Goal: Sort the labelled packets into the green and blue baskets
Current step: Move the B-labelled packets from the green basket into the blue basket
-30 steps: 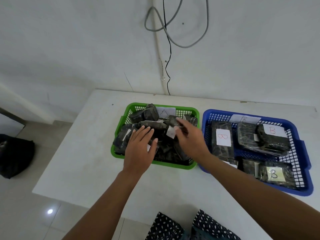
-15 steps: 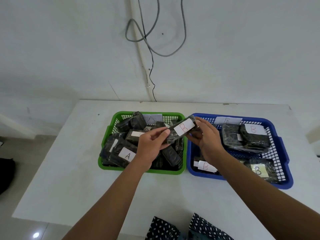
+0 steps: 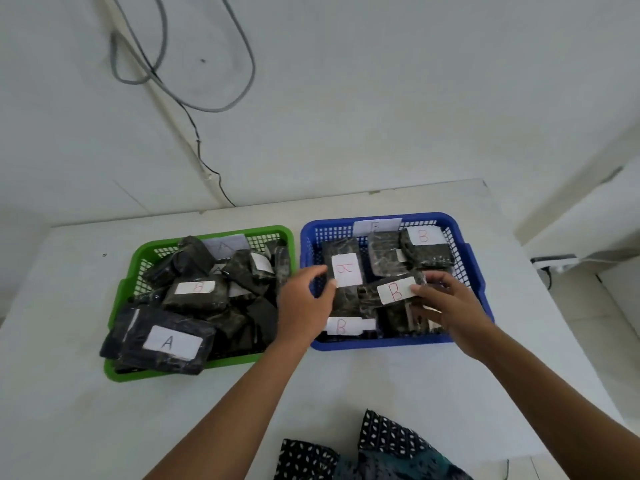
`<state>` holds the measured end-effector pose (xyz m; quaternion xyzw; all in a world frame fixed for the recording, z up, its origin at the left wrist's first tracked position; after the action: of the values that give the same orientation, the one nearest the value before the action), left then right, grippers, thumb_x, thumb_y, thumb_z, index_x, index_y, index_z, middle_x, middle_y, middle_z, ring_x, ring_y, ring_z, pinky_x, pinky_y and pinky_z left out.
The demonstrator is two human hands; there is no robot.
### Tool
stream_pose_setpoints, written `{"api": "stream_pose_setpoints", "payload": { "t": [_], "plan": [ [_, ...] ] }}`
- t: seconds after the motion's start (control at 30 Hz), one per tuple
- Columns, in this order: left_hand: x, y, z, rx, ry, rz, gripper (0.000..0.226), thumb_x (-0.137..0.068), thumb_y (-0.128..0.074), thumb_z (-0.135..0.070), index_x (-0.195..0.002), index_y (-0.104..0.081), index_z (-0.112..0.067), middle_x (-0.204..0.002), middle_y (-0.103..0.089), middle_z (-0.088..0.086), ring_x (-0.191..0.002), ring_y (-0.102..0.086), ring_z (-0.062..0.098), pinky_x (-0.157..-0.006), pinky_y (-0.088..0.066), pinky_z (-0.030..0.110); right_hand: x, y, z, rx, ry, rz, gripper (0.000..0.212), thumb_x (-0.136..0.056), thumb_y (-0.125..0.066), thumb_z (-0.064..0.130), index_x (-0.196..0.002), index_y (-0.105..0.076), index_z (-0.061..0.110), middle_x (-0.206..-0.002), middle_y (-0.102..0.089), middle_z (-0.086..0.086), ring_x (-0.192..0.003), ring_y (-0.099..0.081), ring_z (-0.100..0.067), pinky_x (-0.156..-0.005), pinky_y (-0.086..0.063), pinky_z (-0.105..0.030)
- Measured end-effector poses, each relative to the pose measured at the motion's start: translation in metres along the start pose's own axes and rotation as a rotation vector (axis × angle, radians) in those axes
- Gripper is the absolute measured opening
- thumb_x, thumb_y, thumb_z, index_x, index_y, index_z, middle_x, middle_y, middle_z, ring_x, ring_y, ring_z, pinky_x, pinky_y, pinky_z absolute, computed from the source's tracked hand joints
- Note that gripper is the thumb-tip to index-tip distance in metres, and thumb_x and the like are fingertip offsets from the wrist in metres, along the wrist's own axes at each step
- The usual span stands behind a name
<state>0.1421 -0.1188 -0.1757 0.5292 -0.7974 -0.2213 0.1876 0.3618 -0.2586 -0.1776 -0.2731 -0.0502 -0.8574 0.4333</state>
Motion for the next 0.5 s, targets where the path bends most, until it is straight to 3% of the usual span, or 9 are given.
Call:
{"api": "stream_pose_setpoints", "payload": {
  "t": [0.07,0.2,0.4,0.5],
  "plan": [
    [-0.003,-0.002,0.004,-0.129,0.004,-0.105,0.040,-0.095,-0.064,-0.028,-0.134,-0.061,-0.016,-0.138,-0.057,-0.002,-0.129,-0.050,0.011,-0.110,-0.042,0.033,-0.005,0.008,0.003,0.040,0.030,-0.058,0.029,-0.087,-0.075,0.013,-0.114,-0.064,0.014,-0.104,-0.075,-0.014,-0.099,-0.073,-0.028,-0.077,-0.061,-0.033],
    [-0.005,-0.007,0.011,-0.305,0.022,-0.054,0.053,-0.101,-0.055,-0.024,-0.150,-0.042,-0.010,-0.156,-0.041,0.004,-0.146,-0.033,0.020,-0.119,-0.032,0.038,-0.023,-0.002,0.014,0.105,0.076,-0.063,0.037,-0.092,-0.070,0.010,-0.124,-0.063,0.028,-0.107,-0.072,-0.008,-0.098,-0.073,-0.021,-0.077,-0.062,-0.032],
    [-0.007,-0.012,0.019,-0.685,-0.159,-0.019,0.050,-0.103,-0.047,-0.011,-0.151,-0.034,-0.001,-0.160,-0.031,0.014,-0.150,-0.025,0.026,-0.121,-0.017,0.031,-0.053,-0.039,0.019,0.289,-0.008,0.138,0.027,-0.089,-0.073,0.005,-0.110,-0.065,0.019,-0.111,-0.069,-0.014,-0.097,-0.073,-0.025,-0.075,-0.062,-0.031],
    [-0.003,-0.001,0.025,-0.812,-0.270,0.031,0.053,-0.099,-0.060,-0.014,-0.145,-0.042,0.005,-0.152,-0.042,0.021,-0.143,-0.039,0.032,-0.119,-0.031,0.039,-0.058,-0.049,0.005,0.473,-0.002,0.216,0.026,-0.087,-0.075,0.008,-0.110,-0.065,0.016,-0.110,-0.069,-0.012,-0.098,-0.071,-0.025,-0.083,-0.061,-0.037]
  ]
}}
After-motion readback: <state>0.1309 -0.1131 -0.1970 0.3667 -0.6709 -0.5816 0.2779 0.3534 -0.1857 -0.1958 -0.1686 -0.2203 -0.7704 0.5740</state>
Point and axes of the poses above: each hand's wrist, its own x-axis away from the middle knuckle, its own y-axis out of the back of the hand, z = x × y, the point moved 1 cm from there along -x, towards the middle knuckle
